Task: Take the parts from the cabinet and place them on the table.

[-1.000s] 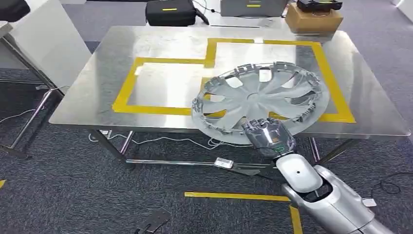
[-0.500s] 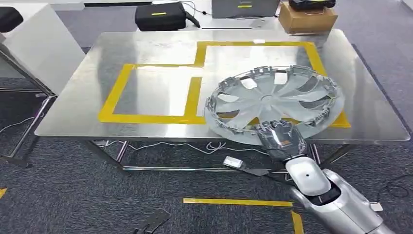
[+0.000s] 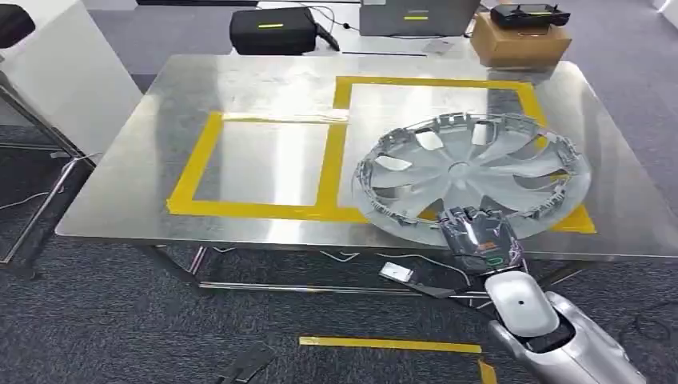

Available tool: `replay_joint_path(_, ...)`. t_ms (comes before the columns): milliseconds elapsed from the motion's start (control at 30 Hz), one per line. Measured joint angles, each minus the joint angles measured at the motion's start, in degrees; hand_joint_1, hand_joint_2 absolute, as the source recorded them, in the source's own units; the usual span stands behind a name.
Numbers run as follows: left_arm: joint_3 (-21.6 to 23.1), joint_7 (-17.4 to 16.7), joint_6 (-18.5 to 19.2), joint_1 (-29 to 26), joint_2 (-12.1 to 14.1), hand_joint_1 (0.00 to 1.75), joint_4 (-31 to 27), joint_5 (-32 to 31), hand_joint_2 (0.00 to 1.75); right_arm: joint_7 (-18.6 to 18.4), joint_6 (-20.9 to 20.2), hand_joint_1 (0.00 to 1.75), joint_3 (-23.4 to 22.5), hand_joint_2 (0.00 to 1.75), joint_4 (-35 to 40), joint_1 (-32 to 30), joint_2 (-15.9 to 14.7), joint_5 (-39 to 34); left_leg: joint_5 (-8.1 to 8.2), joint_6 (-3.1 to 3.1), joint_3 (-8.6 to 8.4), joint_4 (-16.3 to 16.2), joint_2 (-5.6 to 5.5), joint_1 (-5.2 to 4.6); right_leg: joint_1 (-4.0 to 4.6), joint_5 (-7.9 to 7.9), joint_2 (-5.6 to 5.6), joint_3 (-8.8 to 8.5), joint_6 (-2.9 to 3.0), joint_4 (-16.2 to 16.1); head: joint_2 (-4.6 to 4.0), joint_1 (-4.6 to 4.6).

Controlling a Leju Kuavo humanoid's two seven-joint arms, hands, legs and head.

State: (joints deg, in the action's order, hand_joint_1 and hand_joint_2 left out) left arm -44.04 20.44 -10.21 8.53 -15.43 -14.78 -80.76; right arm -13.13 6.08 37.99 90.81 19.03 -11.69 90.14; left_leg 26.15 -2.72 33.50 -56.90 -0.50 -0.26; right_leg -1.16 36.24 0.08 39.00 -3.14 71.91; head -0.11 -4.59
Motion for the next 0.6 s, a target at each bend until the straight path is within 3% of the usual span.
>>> replay_joint_path(33, 0.0, 0.0, 0.0, -0.1, 0.0, 0.0, 0.0, 0.0, 1.75, -0.3, 0.0, 1.66, 0.0, 1.75, 0.2, -0.4, -0.4, 0.0, 0.46, 0.0, -0.47, 0.0, -0.02, 0.01, 0.01, 0.08, -0.01, 2.51, -0.13, 3.1, 0.0, 0.02)
replay_joint_path(67, 0.0, 0.0, 0.0, -0.3, 0.0, 0.0, 0.0, 0.0, 1.75, -0.4, 0.0, 1.66, 0.0, 1.75, 0.2, -0.9, -0.7, 0.0, 0.95, 0.06, -1.09, 0.0, -0.13, 0.04, -0.06, -1.74, -0.02, 3.45, -0.27, 2.9, 0.0, 0.07)
replay_joint_path(100, 0.0, 0.0, 0.0, -0.4, 0.0, 0.0, 0.0, 0.0, 1.75, -0.5, 0.0, 1.66, 0.0, 1.75, 0.2, -1.2, -1.0, -0.1, 1.48, 0.2, -1.81, -0.1, -0.27, 0.08, -0.15, -4.65, -0.03, 2.93, -0.38, 0.4, 0.0, 0.02)
replay_joint_path(167, 0.0, 0.0, 0.0, -0.4, 0.0, 0.0, 0.0, 0.0, 1.75, -0.5, 0.0, 1.66, 0.0, 1.75, 0.4, -1.7, -1.3, -0.1, 2.89, 0.76, -3.38, -0.4, -0.34, 0.24, -0.37, -12.14, -0.21, -0.51, -0.59, -10.1, 0.0, 0.04)
replay_joint_path(233, 0.0, 0.0, -0.1, 0.0, 0.0, 0.0, 0.0, 0.0, 1.75, -0.5, 0.1, 1.66, 0.0, 1.75, 0.8, -1.8, -1.5, 0.0, 4.11, 1.65, -3.51, -1.1, -0.29, -0.24, -0.14, -10.88, -0.11, -2.72, -0.36, -12.5, 0.0, 0.42)
replay_joint_path(267, 0.0, 0.0, -0.2, 0.0, 0.0, 0.0, 0.0, 0.0, 1.75, -0.5, 0.2, 1.66, 0.0, 1.75, 1.1, -1.7, -1.5, 0.0, 4.09, 1.72, -3.2, -1.1, -0.29, -0.23, -0.06, -9.93, 0.01, -2.72, 0.83, -12.6, 0.0, 0.46)
replay_joint_path(300, 0.0, 0.0, -0.2, 0.0, 0.1, 0.0, 0.0, 0.0, 1.75, -0.5, 0.2, 1.66, 0.0, 1.75, 1.2, -1.8, -1.5, 0.0, 4.11, 1.88, -3.33, -1.0, -0.25, -0.21, -0.05, -9.88, 0.06, -2.62, 1.02, -12.8, 0.0, -0.2)
replay_joint_path(367, 0.0, 0.0, -0.3, 0.0, 0.2, 0.0, 0.0, 0.1, 1.75, -0.5, 0.2, 1.66, -0.1, 1.75, 1.2, -2.2, -1.5, 0.0, 4.91, 2.19, -3.44, -1.2, -0.23, -0.13, -0.43, -9.47, 0.06, -2.87, 1.61, -12.8, 0.0, -0.05)
replay_joint_path(400, 0.0, 0.0, -0.4, 0.0, 0.2, 0.0, 0.0, 0.2, 1.75, -0.6, 0.2, 1.66, -0.2, 1.75, 1.2, -2.3, -1.6, 0.0, 5.59, 2.64, -2.99, -2.6, -0.11, -0.1, -0.32, -9.24, 0.13, -3.2, 1.99, -12.7, 0.0, -0.21)
replay_joint_path(433, 0.0, 0.0, -0.5, 0.0, 0.2, 0.0, 0.0, 0.2, 1.75, -0.6, 0.2, 1.66, -0.2, 1.75, 1.2, -2.3, -1.6, -0.1, 5.56, 2.64, -1.83, -4.4, -0.14, -0.19, -0.06, -9.12, 0.1, -3.19, 2.02, -12.4, 0.0, -0.46)
replay_joint_path(467, 0.0, 0.0, -0.7, 0.0, 0.3, 0.0, 0.0, 0.2, 1.75, -0.5, 0.2, 1.66, -0.2, 1.75, 1.2, -2.3, -1.6, 0.0, 1.54, 0.76, -1.64, -3.5, -0.23, -0.2, -0.11, -8.85, 0.16, -3.26, 1.78, -12.3, 0.0, -0.42)
replay_joint_path(500, 0.0, -0.1, -0.7, 0.0, 0.4, 0.0, 0.0, 0.2, 1.75, -0.5, 0.3, 1.66, -0.2, 1.75, 1.2, -2.3, -1.6, 0.0, 3.19, -0.32, -1.85, -4.1, -0.24, -0.27, -0.13, -8.85, 0.23, -3.36, 1.77, -12.6, 0.0, -0.37)
replay_joint_path(533, 0.0, -0.1, -0.7, 0.1, 0.4, 0.0, 0.0, 0.2, 1.75, -0.4, 0.3, 1.66, -0.2, 1.75, 1.3, -2.4, -1.6, 0.0, 2.37, -1.55, -1.89, -3.6, -0.23, -0.43, -0.16, -8.85, 0.3, -3.32, 1.77, -12.6, 0.0, -0.64)
replay_joint_path(600, 0.0, 0.1, -0.6, 0.0, 0.4, 0.0, 0.0, 0.4, 1.75, -0.6, 0.3, 1.66, -0.3, 1.75, 1.3, -2.6, -1.6, 0.0, 2.45, -1.5, -1.92, -3.5, -0.24, -0.35, -0.04, -8.72, 0.31, -3.3, 1.9, -12.7, 0.0, -0.59)
